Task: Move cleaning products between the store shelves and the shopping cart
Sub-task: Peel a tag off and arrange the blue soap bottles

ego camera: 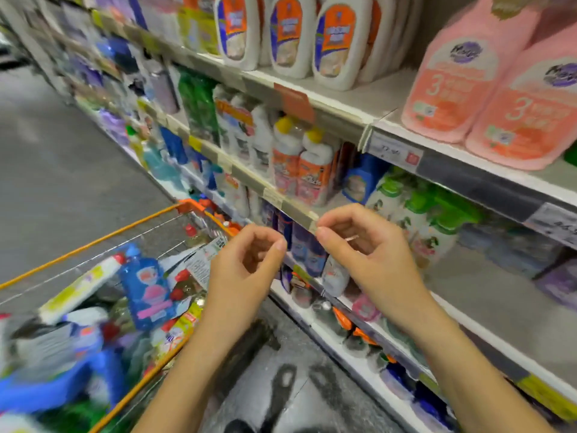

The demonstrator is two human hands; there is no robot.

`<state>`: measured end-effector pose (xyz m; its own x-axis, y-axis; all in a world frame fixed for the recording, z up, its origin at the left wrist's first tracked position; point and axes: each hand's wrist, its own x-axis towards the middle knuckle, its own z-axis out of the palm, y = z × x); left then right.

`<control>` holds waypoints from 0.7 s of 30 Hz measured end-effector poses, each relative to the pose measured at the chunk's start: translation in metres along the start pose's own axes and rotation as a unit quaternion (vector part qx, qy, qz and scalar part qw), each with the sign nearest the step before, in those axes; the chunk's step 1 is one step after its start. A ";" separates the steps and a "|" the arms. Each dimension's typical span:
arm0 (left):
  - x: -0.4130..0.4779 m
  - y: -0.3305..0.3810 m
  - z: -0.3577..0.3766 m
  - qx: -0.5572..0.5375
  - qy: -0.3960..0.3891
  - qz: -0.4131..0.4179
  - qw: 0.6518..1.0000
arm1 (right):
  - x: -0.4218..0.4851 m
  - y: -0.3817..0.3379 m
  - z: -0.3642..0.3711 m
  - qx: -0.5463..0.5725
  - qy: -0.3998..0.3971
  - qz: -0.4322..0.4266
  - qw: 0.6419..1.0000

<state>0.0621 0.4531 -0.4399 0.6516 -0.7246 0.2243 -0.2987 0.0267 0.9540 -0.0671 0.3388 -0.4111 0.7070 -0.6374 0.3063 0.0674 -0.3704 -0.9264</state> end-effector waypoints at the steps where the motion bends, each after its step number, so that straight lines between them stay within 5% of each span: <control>1: -0.003 -0.008 -0.015 0.004 0.016 -0.014 1.000 | 0.006 0.003 0.017 0.010 -0.017 0.004 1.000; 12: -0.043 -0.111 -0.184 0.020 0.202 -0.185 0.962 | 0.050 0.058 0.232 0.070 -0.209 0.098 0.970; 21: -0.042 -0.195 -0.228 0.076 0.256 -0.314 0.911 | 0.058 0.126 0.316 0.021 -0.320 0.194 0.927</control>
<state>0.2519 0.6354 -0.5895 0.9556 -0.1471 -0.2554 0.1770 -0.4065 0.8963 0.2043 0.4687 -0.5792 0.9555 -0.1819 -0.2324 -0.2622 -0.1618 -0.9513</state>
